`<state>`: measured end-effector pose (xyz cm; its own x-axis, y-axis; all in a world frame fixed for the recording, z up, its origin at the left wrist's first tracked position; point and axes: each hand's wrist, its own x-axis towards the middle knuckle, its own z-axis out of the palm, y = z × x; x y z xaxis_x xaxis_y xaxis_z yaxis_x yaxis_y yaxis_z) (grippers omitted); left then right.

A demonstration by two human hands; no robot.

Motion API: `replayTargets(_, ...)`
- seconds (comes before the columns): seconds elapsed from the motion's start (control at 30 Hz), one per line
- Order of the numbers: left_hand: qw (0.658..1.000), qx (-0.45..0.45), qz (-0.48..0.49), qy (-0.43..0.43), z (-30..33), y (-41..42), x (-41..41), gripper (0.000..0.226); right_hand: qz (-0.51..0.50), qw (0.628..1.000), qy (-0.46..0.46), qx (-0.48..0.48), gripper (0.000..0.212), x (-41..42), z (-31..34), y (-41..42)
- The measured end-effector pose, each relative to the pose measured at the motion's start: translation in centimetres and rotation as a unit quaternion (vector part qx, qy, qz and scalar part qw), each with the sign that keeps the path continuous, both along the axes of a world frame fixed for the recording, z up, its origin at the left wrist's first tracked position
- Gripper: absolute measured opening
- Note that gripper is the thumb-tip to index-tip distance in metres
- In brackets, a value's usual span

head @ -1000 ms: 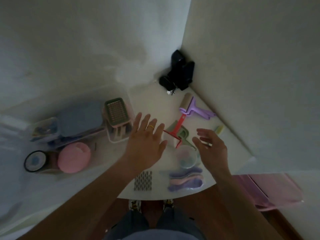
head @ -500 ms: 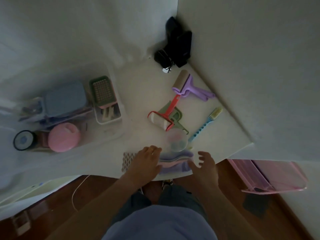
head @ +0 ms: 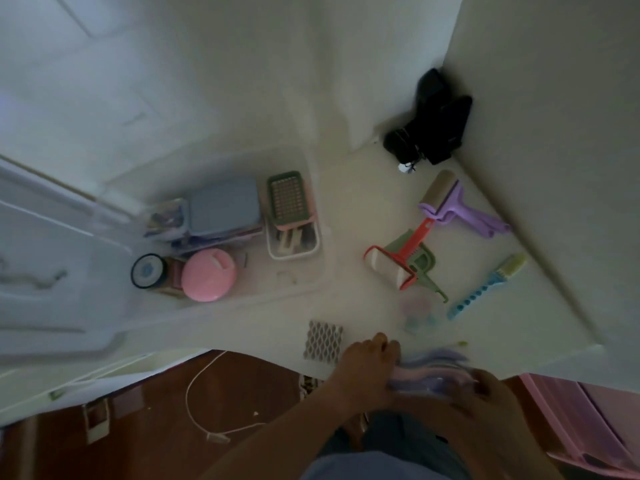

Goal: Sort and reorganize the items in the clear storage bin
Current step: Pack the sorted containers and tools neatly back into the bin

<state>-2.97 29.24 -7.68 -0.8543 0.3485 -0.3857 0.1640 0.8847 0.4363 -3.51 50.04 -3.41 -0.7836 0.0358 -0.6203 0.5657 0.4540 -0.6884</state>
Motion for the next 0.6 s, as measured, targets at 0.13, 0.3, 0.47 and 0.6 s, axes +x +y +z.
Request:
replayTargets(0.13,0.992,0.105,0.07,0.009,7.8,-5.0,-1.7,0.051,-0.111,0.976,-0.037,-0.185,0.028,-2.8,4.0,-2.4)
replayTargets(0.3,0.907,0.299,0.297,0.01,14.4,-14.7,-5.1,0.034,-0.107,0.929,0.094,-0.341,0.04,-8.0,9.8,-12.9)
replayTargets(0.47,0.77,0.418,0.482,-0.009,13.8,-20.6,-5.1,0.036,-0.056,0.954,0.081,-0.285,0.051,-10.7,8.6,-25.6)
replayTargets(0.6,0.672,0.469,0.569,-0.069,11.9,-23.8,-4.8,0.041,-0.008,0.975,0.111,-0.194,0.056,-11.2,6.2,-31.8)
